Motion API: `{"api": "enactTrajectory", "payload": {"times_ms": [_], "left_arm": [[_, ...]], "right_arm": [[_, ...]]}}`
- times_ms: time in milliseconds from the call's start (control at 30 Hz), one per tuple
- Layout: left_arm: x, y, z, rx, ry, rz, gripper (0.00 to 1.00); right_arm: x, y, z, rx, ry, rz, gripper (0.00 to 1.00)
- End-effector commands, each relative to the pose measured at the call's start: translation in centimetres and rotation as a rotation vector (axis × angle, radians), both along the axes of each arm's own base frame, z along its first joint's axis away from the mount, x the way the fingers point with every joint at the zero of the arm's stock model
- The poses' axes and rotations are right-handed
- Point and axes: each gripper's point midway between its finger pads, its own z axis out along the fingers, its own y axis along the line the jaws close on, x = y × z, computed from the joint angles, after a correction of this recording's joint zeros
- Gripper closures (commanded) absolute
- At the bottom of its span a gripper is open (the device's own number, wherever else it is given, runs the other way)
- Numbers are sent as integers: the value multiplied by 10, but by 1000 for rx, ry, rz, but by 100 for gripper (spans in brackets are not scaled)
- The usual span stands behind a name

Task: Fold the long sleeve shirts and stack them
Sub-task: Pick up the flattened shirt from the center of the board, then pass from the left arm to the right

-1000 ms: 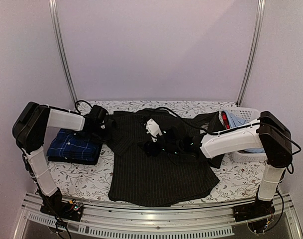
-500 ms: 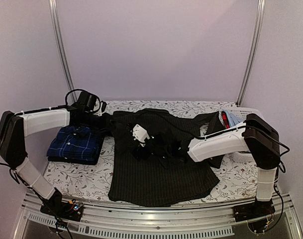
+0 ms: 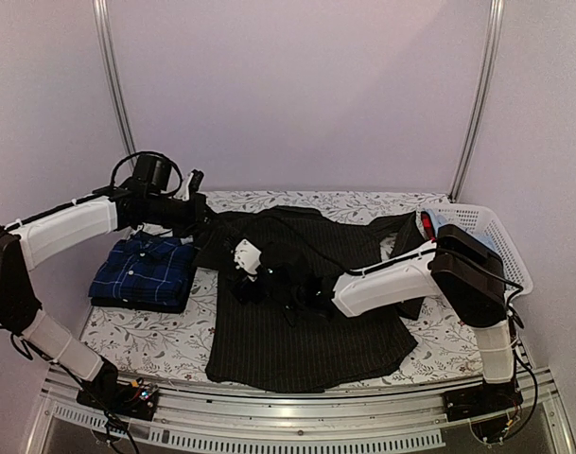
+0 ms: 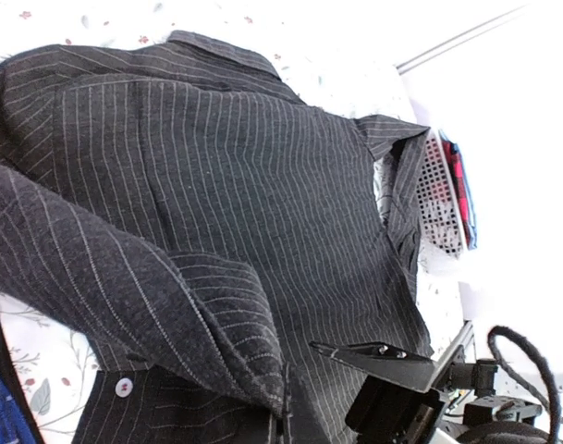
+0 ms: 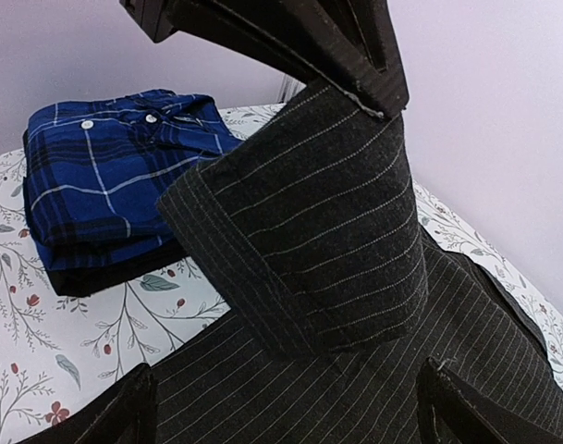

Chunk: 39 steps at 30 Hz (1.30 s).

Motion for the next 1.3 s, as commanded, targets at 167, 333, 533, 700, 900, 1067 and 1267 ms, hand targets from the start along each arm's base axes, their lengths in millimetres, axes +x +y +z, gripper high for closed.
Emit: {"api": "enactTrajectory", "payload": {"times_ms": [167,333,533,700,900,1067,1267], "left_arm": [[-11,-16,43,-152,-36,-77,100],[-16,-23,47,-181,-31,-108,100],[-21,-28,44,-210,-22,-131,100],[-27,-30,40,-214,-13,-151,100],[-36,-33,35,-216,-9,-175,100],[-47,-37,30,-216,1,-207,100],[-55,-36,25,-218,3,-213,100]], "right_arm": [[23,-1,27,57,-124,-166,1],[32,-3,34,51,-172,-225,1],[26,9,45,89,-163,-163,1],[24,12,52,112,-156,-146,9],[24,15,59,108,-160,-124,25],[28,13,64,111,-148,-122,32],[25,16,64,109,-116,-81,54]]}}
